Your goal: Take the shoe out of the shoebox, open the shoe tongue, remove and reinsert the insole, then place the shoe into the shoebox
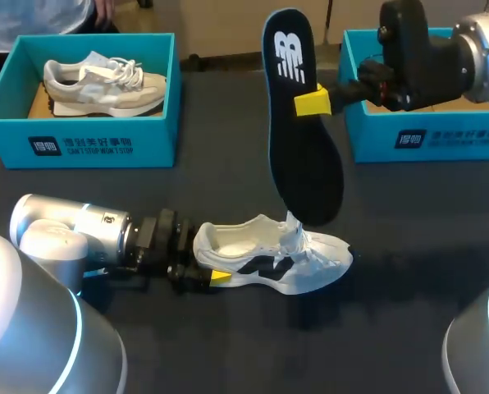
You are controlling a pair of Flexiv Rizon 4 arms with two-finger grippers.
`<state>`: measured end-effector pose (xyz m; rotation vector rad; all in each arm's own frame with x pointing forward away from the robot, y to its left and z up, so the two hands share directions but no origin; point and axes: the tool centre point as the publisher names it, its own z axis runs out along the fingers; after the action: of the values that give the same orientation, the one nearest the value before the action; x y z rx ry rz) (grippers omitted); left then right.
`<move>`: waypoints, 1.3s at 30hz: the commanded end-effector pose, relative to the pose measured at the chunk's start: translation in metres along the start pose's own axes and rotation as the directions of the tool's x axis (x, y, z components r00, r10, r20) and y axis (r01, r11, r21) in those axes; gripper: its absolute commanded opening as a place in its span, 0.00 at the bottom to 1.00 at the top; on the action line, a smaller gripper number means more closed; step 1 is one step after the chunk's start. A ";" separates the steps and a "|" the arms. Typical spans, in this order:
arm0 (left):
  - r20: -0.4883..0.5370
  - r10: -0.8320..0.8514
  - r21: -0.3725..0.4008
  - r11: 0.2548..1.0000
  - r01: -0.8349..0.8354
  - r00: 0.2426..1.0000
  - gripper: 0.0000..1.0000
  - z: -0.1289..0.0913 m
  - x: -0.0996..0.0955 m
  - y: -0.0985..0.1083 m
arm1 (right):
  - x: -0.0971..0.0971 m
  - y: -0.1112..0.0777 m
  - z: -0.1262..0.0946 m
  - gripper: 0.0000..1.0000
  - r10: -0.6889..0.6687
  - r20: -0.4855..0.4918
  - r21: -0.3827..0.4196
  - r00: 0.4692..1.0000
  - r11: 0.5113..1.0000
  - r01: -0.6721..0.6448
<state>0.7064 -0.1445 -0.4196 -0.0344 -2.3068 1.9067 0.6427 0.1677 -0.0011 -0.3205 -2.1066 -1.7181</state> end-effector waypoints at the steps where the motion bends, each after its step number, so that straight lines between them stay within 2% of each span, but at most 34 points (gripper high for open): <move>1: -0.001 0.000 0.000 1.000 0.000 1.000 0.00 0.001 0.000 0.000 | 0.006 0.007 -0.004 0.00 0.003 0.021 0.022 1.000 1.000 -0.004; 9: -0.001 0.000 0.000 1.000 0.000 1.000 0.00 0.001 0.000 0.000 | 0.006 0.007 -0.004 0.00 0.003 0.021 0.022 1.000 1.000 -0.004; 16: -0.001 0.000 0.000 1.000 0.000 1.000 0.00 0.001 0.000 0.000 | 0.017 0.004 -0.012 0.00 -0.012 0.027 -0.042 1.000 0.999 0.014; 23: -0.001 0.000 0.000 1.000 0.000 1.000 0.00 0.001 0.000 0.000 | 0.026 -0.001 -0.017 0.00 -0.019 0.046 -0.045 0.999 0.999 0.021; 37: 0.015 0.029 -0.004 1.000 -0.029 0.999 0.00 0.001 0.000 -0.001 | 0.026 -0.001 -0.017 0.00 -0.019 0.046 -0.045 0.999 0.999 0.021; 38: 0.012 0.031 -0.009 0.999 -0.031 0.999 0.04 0.001 0.001 0.000 | 0.026 -0.001 -0.017 0.00 -0.019 0.046 -0.045 0.999 0.999 0.021; 39: 0.007 0.023 -0.013 1.000 -0.022 1.000 0.43 0.000 0.001 0.000 | 0.026 -0.001 -0.017 0.00 -0.019 0.046 -0.045 0.999 0.999 0.021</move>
<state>0.7076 -0.1441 -0.4206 -0.0661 -2.3286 1.9145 0.6206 0.1471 0.0134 -0.3555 -2.1111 -1.7912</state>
